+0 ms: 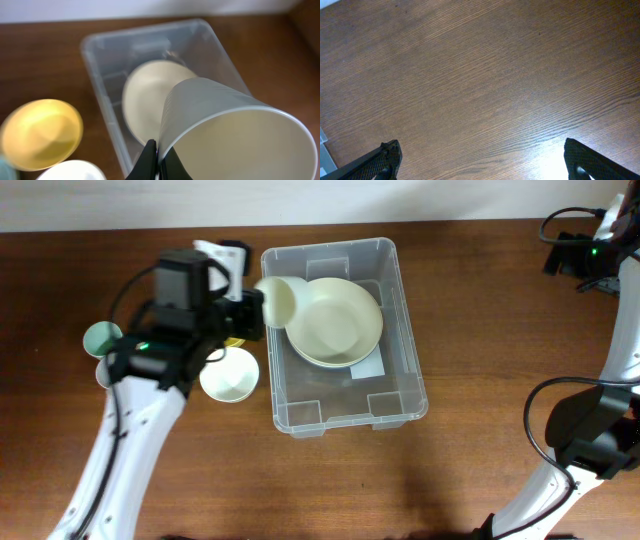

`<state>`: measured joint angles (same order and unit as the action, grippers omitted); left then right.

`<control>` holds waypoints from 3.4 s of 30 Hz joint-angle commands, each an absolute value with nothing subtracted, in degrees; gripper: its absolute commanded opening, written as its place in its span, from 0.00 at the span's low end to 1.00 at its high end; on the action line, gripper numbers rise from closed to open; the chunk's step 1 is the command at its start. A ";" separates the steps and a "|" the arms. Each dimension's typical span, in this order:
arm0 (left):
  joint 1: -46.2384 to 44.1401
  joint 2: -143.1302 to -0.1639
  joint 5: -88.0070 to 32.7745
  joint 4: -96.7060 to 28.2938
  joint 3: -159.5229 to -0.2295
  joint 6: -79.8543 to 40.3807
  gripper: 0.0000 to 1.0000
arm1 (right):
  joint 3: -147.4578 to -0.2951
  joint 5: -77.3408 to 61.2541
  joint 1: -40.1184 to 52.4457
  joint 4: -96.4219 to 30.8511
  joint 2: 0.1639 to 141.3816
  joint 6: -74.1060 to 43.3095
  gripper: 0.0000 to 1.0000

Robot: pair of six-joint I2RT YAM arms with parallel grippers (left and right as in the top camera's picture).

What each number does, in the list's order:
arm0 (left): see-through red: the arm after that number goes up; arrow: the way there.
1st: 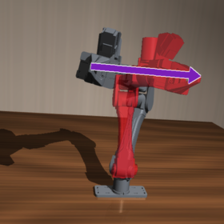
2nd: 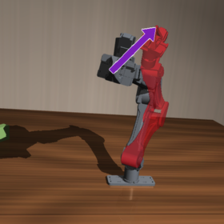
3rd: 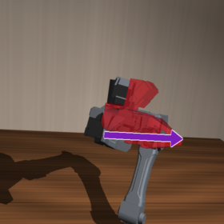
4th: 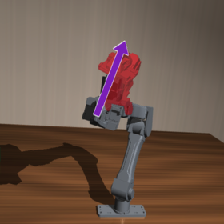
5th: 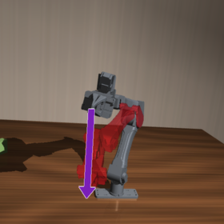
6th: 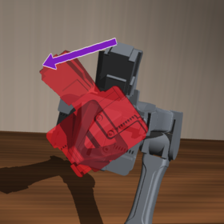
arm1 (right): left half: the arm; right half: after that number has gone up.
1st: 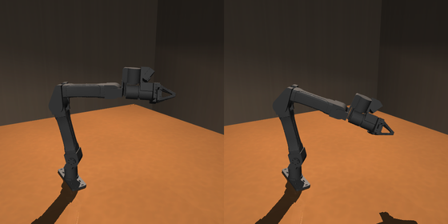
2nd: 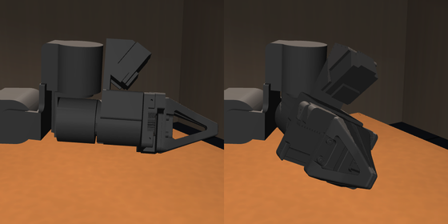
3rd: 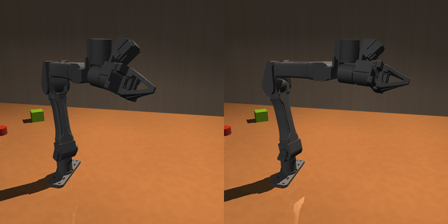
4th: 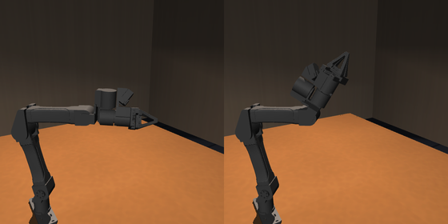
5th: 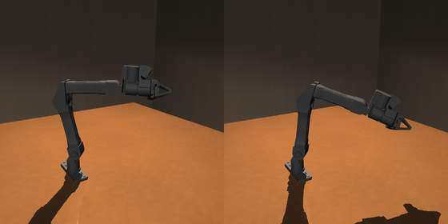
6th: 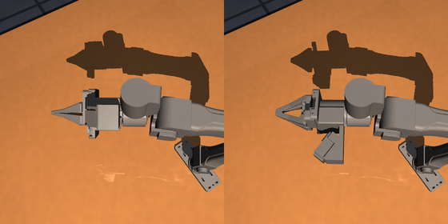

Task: Pack container
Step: 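Carry the cream cup into the container's right side, then release the cream cup and move the left gripper back left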

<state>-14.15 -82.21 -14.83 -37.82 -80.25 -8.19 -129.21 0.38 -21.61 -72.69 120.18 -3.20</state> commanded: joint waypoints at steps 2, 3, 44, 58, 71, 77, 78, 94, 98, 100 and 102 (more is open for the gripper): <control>-18.96 -85.17 -15.66 -36.45 -81.71 -3.14 0.01 | -130.06 0.25 -21.63 -72.69 119.37 -3.68 0.99; -20.14 -85.60 -15.62 -35.99 -81.73 -1.69 0.01 | -130.06 0.25 -21.63 -72.69 119.37 -3.68 0.99; -35.00 -103.66 -13.65 -36.01 -81.73 -0.27 0.01 | -130.06 0.25 -21.63 -72.69 119.37 -3.68 0.99; -36.93 -104.99 -14.17 -35.48 -81.76 -0.19 0.25 | -130.06 0.25 -21.63 -72.69 119.37 -3.68 0.99; -34.28 -104.99 -13.72 -35.38 -87.50 -0.43 0.40 | -130.06 0.25 -21.63 -72.69 119.37 -3.68 0.99; -31.40 -104.84 -10.11 -41.04 -93.54 -0.84 0.41 | -130.06 0.27 -21.63 -72.69 119.37 -3.68 0.99; -30.92 -104.71 -7.53 -43.22 -94.94 -0.97 0.41 | -130.06 0.25 -21.63 -72.69 119.37 -3.68 0.99; -1.67 -98.61 10.37 -78.30 -104.16 -36.88 0.77 | -130.06 0.25 -21.63 -72.69 119.37 -3.68 0.99; 5.78 -98.65 10.37 -78.87 -104.12 -36.88 0.77 | -130.06 0.25 -21.63 -72.69 119.37 -3.68 0.99; 8.84 -98.65 10.37 -78.04 -104.12 -36.88 0.77 | -130.06 0.25 -21.63 -72.69 119.37 -3.68 0.99; 11.31 -98.80 11.20 -77.97 -103.98 -36.86 0.77 | -130.06 0.25 -21.63 -72.69 119.37 -3.68 0.99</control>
<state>8.75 -100.27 9.87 -78.15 -103.02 -35.05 -129.21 0.38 -21.61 -72.69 120.18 -3.22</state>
